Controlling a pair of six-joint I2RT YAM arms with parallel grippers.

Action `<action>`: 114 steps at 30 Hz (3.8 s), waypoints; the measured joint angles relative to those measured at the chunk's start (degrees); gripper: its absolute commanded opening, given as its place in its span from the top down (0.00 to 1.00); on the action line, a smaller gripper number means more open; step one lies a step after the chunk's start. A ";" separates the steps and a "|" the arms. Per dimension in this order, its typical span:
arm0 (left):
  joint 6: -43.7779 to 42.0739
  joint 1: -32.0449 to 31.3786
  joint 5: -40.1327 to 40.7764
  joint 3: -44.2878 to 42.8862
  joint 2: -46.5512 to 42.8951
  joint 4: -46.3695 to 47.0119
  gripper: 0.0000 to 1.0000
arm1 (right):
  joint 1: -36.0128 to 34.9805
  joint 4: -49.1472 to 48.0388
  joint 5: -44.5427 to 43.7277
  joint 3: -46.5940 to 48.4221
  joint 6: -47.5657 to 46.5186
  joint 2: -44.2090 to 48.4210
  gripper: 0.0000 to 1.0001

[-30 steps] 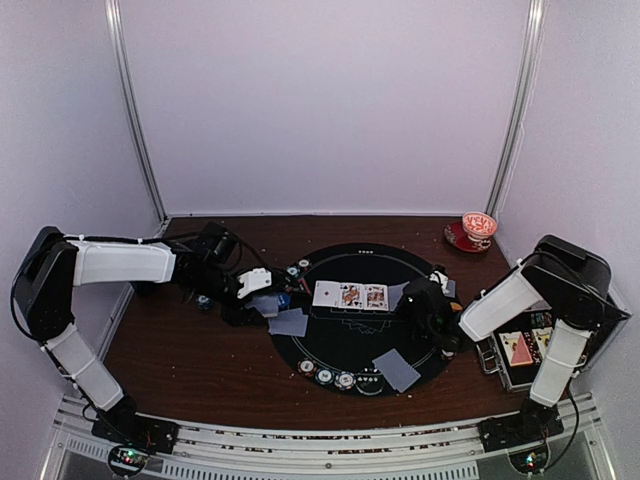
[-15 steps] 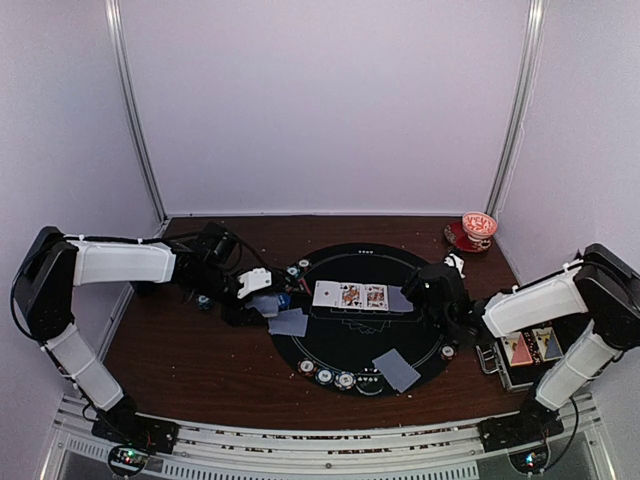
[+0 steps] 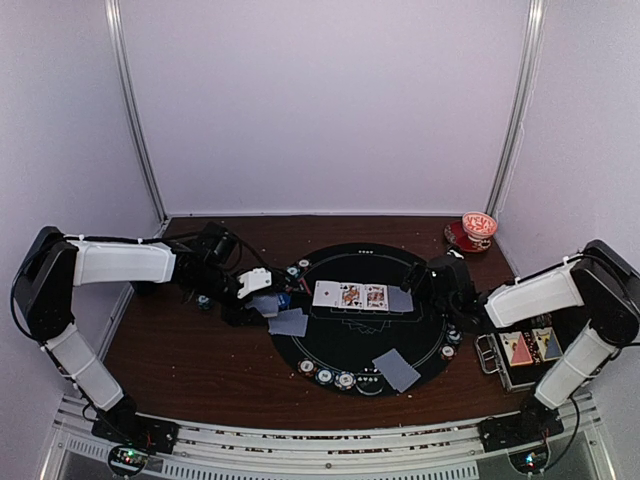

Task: Distribute texas hold em gaming equipment
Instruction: Distribute the poker card in the community card area, then pick up the poker card from the face-down deck piles.

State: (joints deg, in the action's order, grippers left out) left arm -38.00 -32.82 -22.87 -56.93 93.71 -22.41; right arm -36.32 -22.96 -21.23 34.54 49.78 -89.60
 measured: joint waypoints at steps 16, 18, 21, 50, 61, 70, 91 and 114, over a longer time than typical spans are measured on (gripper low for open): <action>0.00 0.00 0.00 0.00 0.00 0.00 0.39 | 2.75 0.44 9.31 8.87 -0.07 -13.53 0.00; 0.00 -0.02 0.00 0.00 0.00 0.00 0.39 | 2.97 1.14 9.16 10.23 -0.13 -14.49 0.00; 0.00 0.00 0.00 0.00 0.00 0.00 0.39 | 3.04 2.99 8.22 12.33 -0.42 -15.63 0.00; 0.00 0.00 0.00 0.00 0.15 0.02 0.39 | 7.41 10.49 5.60 13.64 -6.29 -14.27 0.00; 0.00 0.00 0.00 -0.61 0.48 0.00 0.39 | 2.23 0.92 24.24 12.59 -12.39 -2.51 0.00; -0.02 -0.02 -0.07 -0.61 0.48 -0.02 0.39 | -8.11 -8.35 38.86 16.17 -10.60 -11.69 0.00; -0.09 -1.22 0.09 -0.39 -0.55 0.04 0.39 | -14.03 -18.05 52.37 36.13 1.81 -35.80 0.20; -0.55 -1.75 1.70 0.57 -0.96 0.28 0.39 | -15.85 -7.69 49.57 42.21 -1.97 -37.24 0.47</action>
State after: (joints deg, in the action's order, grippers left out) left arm -38.54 -34.57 -21.17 -56.36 92.75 -22.13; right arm -52.16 -30.65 28.34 76.75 47.81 -126.85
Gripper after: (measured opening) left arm 0.613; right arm 0.557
